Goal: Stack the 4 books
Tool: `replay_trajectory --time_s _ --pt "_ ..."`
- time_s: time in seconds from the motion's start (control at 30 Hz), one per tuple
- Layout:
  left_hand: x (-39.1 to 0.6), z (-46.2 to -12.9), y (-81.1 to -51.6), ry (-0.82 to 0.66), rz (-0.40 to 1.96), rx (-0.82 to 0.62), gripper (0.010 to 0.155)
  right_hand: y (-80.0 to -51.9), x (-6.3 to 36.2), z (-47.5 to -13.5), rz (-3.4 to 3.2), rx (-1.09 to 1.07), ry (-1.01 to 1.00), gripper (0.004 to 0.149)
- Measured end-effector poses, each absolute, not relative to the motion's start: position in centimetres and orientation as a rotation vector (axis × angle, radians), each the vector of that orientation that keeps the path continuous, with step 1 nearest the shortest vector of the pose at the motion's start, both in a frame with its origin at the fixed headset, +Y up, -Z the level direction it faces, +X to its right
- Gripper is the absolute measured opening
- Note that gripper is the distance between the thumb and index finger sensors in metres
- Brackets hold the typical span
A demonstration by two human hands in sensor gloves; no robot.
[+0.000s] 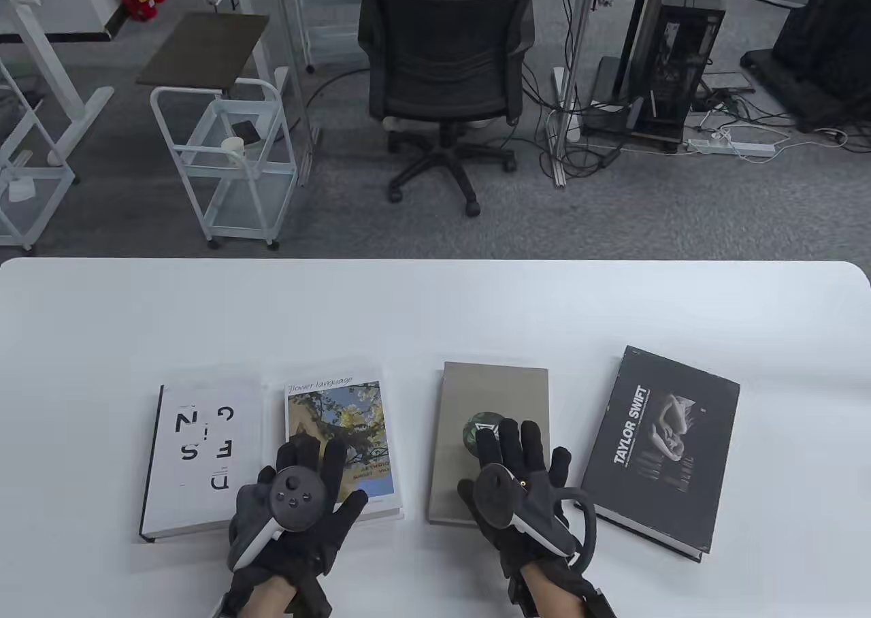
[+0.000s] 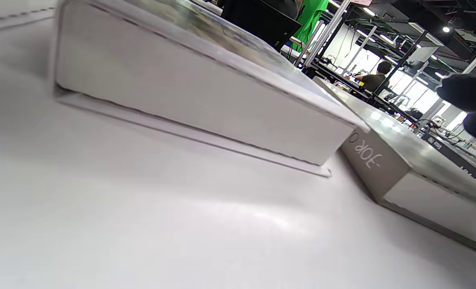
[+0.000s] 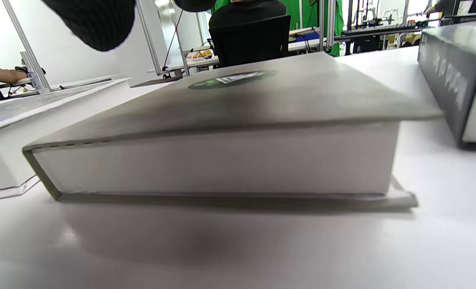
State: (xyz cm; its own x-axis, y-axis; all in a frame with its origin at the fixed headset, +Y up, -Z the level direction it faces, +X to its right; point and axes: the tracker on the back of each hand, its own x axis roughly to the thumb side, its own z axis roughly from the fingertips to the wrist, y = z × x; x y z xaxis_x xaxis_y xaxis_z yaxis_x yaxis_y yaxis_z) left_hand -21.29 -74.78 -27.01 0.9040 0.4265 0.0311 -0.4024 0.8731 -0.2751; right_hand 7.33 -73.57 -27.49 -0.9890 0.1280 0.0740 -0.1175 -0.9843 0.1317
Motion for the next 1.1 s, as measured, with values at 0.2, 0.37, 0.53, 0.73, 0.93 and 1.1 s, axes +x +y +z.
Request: replay_trajectory --time_s 0.2,0.37,0.53,0.73,0.93,1.1 --pt "-21.7 -26.9 -74.8 -0.071 0.447 -0.271 0.076 -73.3 7.2 -27.4 2.982 0.137 0.184 0.074" --pt "-22.1 -26.7 -74.6 -0.069 0.475 -0.271 0.076 -73.2 7.1 -27.4 2.983 0.141 0.181 0.074" --pt "-22.5 -26.6 -74.7 -0.062 0.507 -0.281 0.077 -73.0 7.4 -27.3 2.985 0.130 0.145 0.074" --pt "-22.4 -26.8 -74.8 -0.078 0.511 -0.303 0.076 -73.2 7.4 -27.3 2.999 0.122 0.151 0.074" --pt "-22.0 -26.5 -75.0 -0.093 0.497 -0.331 0.075 -73.2 7.4 -27.2 3.007 0.129 0.137 0.073" --pt "-21.4 -26.5 -75.4 -0.101 0.446 -0.359 0.073 -73.2 7.3 -27.2 3.007 0.135 0.136 0.073"
